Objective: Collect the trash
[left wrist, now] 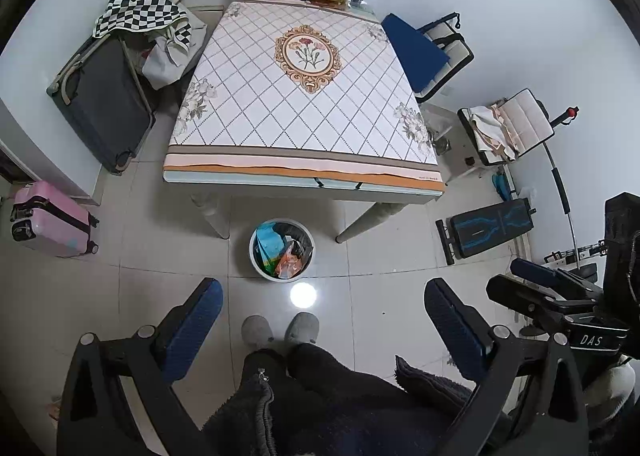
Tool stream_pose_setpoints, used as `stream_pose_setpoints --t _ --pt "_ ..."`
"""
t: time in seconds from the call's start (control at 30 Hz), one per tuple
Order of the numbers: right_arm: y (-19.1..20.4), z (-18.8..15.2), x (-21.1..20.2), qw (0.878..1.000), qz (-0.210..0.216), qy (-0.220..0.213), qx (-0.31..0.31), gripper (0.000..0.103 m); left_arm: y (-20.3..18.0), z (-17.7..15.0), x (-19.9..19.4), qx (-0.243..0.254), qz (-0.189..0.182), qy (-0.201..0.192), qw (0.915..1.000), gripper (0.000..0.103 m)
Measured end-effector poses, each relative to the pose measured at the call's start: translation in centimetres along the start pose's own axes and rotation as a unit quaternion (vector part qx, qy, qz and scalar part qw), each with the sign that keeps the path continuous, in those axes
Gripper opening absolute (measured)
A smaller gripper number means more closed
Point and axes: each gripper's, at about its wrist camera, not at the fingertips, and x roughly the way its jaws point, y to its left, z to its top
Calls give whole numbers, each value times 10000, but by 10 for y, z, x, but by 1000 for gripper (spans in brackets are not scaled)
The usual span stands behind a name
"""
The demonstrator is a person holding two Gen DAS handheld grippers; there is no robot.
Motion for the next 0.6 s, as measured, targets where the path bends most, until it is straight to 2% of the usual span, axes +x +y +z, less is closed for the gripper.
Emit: stream_pose_setpoints --t 0.07,0.6 --pt "1 -2 -1 10000 46 20 -10 103 -1 0 -2 13 -9 -8 10000 103" --pt "0 -1 -2 9999 109 79 -17 103 -8 -2 -3 59 -143 12 9999 103"
